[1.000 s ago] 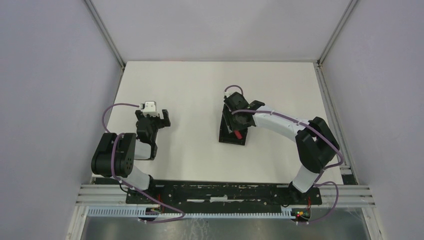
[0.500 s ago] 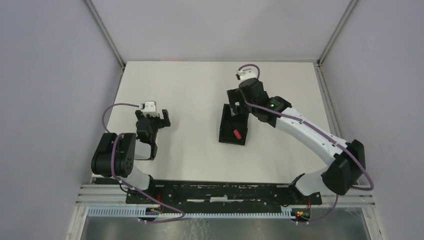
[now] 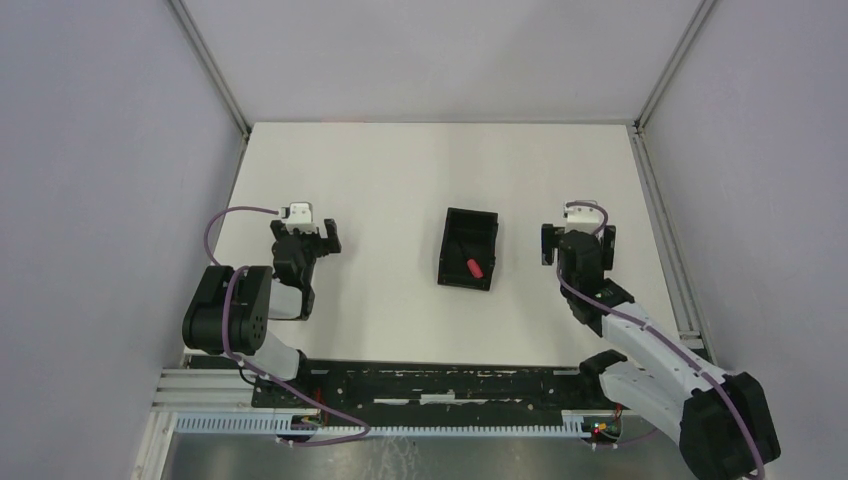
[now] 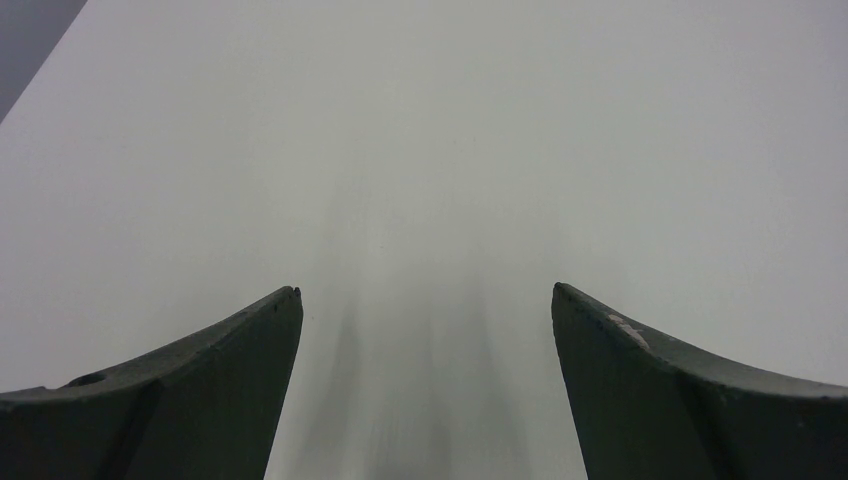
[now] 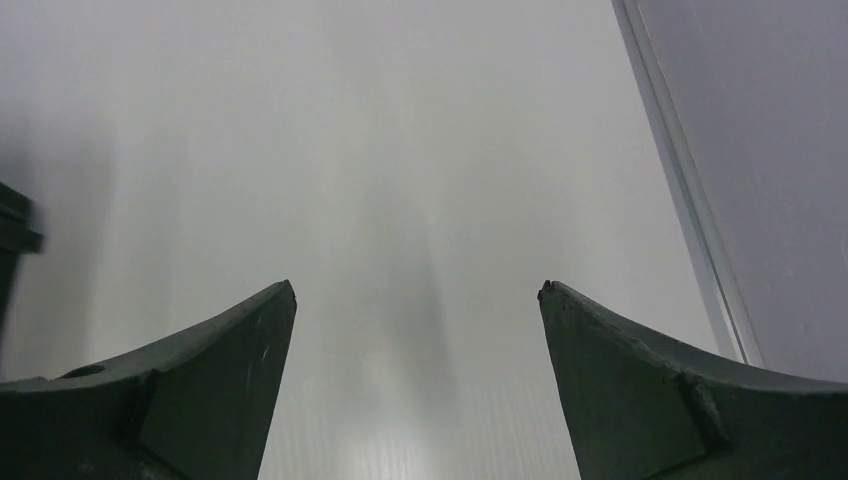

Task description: Put the screwdriver in the bin

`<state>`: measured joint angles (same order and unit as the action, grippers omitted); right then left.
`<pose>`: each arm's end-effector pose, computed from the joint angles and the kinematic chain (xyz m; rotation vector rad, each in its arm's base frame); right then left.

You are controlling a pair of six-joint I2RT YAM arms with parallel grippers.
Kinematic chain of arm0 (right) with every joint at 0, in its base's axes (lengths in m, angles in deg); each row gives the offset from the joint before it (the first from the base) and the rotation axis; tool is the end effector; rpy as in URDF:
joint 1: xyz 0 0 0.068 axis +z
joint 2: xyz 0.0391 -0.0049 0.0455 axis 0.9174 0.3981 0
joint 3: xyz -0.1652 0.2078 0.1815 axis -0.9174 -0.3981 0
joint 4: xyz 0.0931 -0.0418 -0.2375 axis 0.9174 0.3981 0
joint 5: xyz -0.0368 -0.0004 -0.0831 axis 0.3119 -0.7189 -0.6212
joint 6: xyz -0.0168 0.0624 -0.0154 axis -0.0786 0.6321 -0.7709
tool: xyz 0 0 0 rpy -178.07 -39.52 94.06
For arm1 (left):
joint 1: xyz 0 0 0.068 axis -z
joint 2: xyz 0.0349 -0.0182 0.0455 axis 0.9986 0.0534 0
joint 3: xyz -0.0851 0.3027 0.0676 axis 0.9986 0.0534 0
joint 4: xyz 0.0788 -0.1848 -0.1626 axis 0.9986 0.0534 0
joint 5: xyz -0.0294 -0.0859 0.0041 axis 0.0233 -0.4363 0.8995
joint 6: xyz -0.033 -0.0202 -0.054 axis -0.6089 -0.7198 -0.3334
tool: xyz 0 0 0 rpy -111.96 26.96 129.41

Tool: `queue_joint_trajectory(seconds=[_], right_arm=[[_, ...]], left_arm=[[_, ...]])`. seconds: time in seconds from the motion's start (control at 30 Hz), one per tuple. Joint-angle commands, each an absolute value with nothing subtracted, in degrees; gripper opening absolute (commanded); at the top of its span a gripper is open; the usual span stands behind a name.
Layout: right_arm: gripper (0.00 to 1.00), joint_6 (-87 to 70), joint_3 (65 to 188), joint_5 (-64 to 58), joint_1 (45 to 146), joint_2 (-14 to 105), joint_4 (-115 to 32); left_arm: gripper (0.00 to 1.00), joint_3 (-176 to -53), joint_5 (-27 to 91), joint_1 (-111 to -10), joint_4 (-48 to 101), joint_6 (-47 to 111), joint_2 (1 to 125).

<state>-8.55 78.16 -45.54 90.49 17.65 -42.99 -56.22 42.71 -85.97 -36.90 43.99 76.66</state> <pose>0.1775 0.0455 0.2636 0.0924 1.9286 -0.2616 0.2599 -0.0022 0.1885 -0.0140 1.7356 0.0265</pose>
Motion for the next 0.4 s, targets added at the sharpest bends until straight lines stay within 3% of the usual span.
queue_joint_trajectory(seconds=[0.0, 0.37], right_arm=[[0.98, -10.04, 71.04, -49.21, 88.21, 18.27, -54.47], [0.98, -6.44, 65.52, -47.82, 86.81, 23.11, -58.36]], left_arm=[[1.00, -56.59, 42.30, -86.28, -38.42, 42.21, 75.78], [1.00, -56.67, 42.30, -86.27, -38.38, 42.15, 75.92]])
